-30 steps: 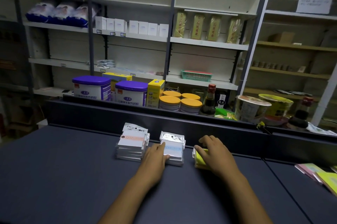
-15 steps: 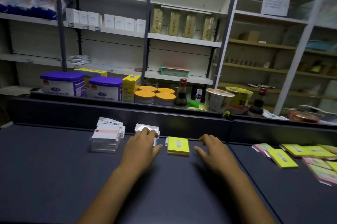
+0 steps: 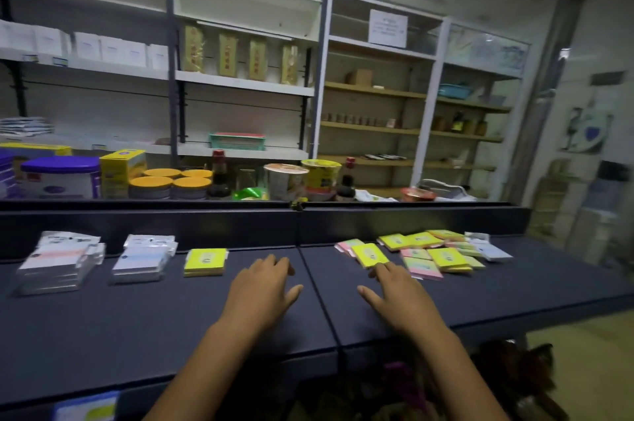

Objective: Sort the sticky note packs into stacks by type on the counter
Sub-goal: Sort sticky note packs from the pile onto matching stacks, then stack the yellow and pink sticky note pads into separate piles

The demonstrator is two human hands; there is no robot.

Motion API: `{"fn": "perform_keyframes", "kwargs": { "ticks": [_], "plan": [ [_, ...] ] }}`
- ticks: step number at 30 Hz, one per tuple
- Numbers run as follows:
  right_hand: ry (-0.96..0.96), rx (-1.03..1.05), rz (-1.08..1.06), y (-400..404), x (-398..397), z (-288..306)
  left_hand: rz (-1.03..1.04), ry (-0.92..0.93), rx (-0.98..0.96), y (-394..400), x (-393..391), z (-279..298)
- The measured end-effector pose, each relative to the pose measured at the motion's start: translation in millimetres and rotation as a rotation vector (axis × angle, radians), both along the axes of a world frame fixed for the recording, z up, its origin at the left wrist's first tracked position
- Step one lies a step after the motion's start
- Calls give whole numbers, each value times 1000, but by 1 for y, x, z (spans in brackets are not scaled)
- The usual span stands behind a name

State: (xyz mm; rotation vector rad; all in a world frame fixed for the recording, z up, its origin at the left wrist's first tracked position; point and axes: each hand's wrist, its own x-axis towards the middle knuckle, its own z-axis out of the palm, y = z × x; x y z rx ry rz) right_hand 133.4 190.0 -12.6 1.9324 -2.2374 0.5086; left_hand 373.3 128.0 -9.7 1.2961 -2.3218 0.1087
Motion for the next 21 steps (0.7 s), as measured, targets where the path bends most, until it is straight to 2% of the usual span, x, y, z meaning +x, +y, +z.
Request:
{"fn": "perform_keyframes", "kwargs": {
  "ticks": [10,21],
  "plan": [
    [-11,26,-85,84,-93,3,-131,65,32,65,-107,-5],
    [-11,9,-94,52,-132,1,-131,104,52,28,-146,-12]
  ]
}}
